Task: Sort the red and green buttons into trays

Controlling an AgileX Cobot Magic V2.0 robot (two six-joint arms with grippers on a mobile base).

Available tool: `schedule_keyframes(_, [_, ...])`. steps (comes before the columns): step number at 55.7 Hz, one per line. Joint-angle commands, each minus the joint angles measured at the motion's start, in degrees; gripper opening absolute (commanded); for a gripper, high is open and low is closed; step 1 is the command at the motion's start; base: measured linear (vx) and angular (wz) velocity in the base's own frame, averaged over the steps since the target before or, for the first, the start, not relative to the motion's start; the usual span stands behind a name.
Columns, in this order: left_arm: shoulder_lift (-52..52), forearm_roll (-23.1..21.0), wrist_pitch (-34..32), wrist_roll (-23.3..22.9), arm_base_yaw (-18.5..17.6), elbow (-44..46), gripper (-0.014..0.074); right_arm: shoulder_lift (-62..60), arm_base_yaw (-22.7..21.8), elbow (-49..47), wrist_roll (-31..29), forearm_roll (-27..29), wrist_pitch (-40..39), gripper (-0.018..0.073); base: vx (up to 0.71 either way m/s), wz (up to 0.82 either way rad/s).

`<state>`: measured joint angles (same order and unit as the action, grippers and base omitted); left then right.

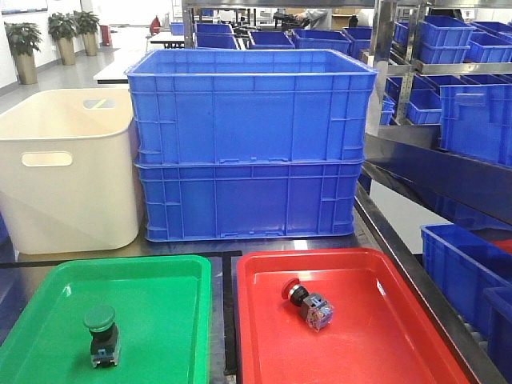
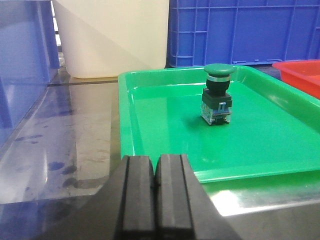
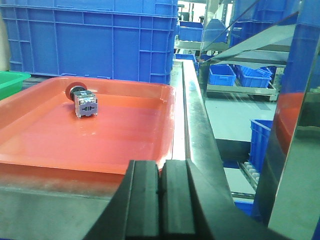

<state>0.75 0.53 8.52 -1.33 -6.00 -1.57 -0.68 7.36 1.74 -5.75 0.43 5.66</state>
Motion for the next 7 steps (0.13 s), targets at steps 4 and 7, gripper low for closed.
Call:
schedule_keyframes(4, [0.1,-0.5,-4.7,-0.2,-0.1,1.5,-0.0004,-0.6,0.0,0.8,-0.7,-0.4,-4.4,-0.0008,0.0,0.0])
schedule_keyframes(7, [0.1,-0.5,-4.7,-0.2,-0.1,1.5,-0.0004,-0.6,0.0,0.8,-0.7,-0.4,-4.4,-0.0008,0.0,0.0])
